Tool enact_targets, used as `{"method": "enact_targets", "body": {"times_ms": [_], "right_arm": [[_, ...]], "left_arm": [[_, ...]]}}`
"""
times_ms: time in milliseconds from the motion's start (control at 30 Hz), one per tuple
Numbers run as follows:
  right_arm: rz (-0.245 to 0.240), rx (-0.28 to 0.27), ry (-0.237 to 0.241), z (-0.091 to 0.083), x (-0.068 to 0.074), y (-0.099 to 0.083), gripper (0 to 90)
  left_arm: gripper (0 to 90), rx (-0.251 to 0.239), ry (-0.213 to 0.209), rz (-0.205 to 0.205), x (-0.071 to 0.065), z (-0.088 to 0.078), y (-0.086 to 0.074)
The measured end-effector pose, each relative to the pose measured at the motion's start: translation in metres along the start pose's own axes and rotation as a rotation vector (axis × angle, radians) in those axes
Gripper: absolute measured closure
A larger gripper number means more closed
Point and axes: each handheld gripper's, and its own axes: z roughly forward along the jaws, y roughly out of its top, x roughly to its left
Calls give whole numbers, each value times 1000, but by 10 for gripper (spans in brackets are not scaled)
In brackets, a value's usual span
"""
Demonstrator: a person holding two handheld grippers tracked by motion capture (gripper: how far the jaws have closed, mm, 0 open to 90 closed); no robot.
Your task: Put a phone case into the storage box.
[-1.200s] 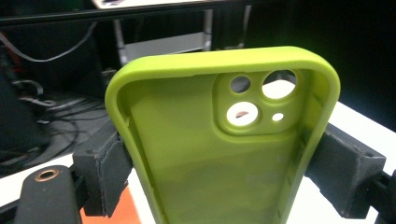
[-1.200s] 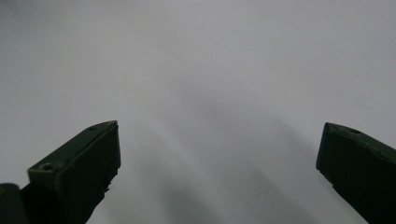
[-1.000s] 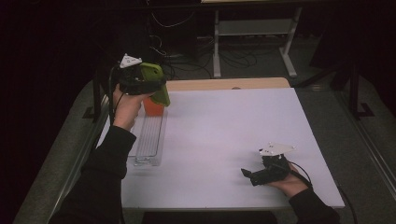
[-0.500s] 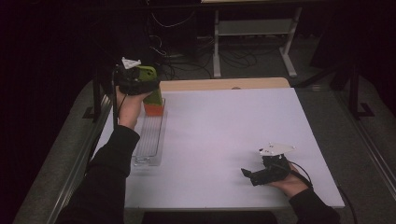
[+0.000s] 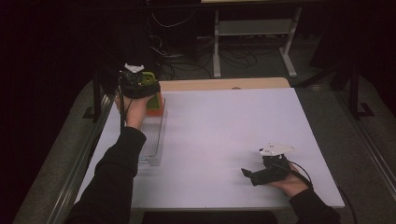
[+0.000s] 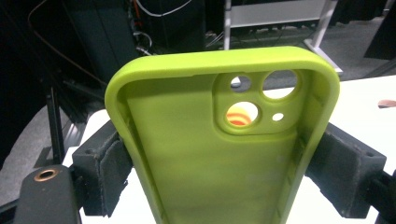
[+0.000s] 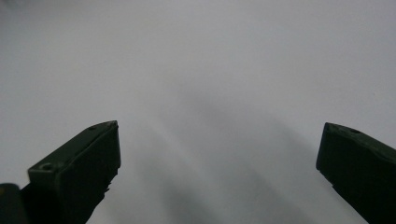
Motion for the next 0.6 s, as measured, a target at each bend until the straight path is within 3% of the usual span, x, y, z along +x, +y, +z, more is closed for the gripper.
{"method": "enact_targets", "body": {"times_ms": [600], "right_arm": [[5, 1, -2, -1, 0, 1, 0]], "left_arm": [[144, 35, 44, -45, -5, 24, -26]]}}
